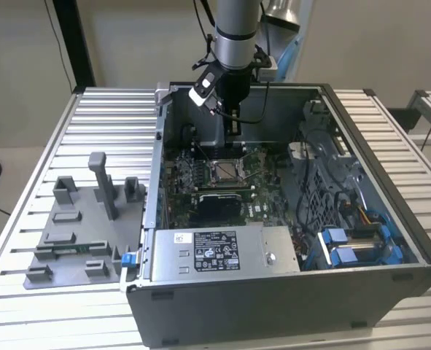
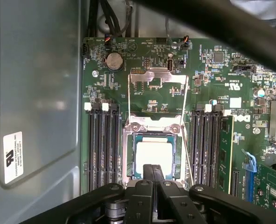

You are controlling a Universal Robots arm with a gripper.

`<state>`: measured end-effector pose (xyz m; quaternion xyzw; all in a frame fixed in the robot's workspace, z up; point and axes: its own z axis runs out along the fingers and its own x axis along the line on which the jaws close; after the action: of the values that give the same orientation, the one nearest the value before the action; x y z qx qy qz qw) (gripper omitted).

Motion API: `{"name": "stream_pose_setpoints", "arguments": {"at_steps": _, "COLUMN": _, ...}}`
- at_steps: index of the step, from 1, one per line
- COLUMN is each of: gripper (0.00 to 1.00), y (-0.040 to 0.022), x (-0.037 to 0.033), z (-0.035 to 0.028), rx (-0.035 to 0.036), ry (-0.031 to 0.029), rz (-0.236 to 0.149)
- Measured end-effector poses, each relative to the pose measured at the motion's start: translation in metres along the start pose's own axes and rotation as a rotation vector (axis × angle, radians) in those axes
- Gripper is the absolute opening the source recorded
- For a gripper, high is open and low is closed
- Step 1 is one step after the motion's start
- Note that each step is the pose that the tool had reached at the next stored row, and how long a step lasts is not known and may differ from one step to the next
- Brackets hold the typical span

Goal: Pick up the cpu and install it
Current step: 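Close the cpu cover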

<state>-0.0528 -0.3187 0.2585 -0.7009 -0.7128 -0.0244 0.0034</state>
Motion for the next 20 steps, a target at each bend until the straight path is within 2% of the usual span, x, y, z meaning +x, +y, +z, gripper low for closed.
{"name": "stream_pose_setpoints", "arguments": {"at_steps": 3, "gripper": 0.00, "y": 0.0006, "x": -0.0001, "z": 0.0000, "rx": 0.0001, "ry": 0.0000, "rz": 0.000}}
{"name": "stream_pose_setpoints", "arguments": {"at_steps": 7, "gripper": 0.00, "y": 0.0079, "x": -0.0001, "z": 0.0002, "rx": 0.0035, "ry": 0.0001, "rz": 0.000}}
{"name": "stream_pose_setpoints", "arguments": {"at_steps": 13, "gripper": 0.00, "y": 0.0299, "x": -0.0005, "z": 0.0009, "rx": 0.0229, "ry": 0.0001, "rz": 0.001}}
{"name": "stream_pose_setpoints", "arguments": {"at_steps": 17, "gripper": 0.00, "y": 0.0470, "x": -0.0009, "z": 0.0014, "rx": 0.0404, "ry": -0.0011, "rz": 0.002}}
{"name": "stream_pose_setpoints", "arguments": {"at_steps": 20, "gripper": 0.00, "y": 0.0608, "x": -0.0011, "z": 0.0017, "rx": 0.0489, "ry": -0.0016, "rz": 0.002}}
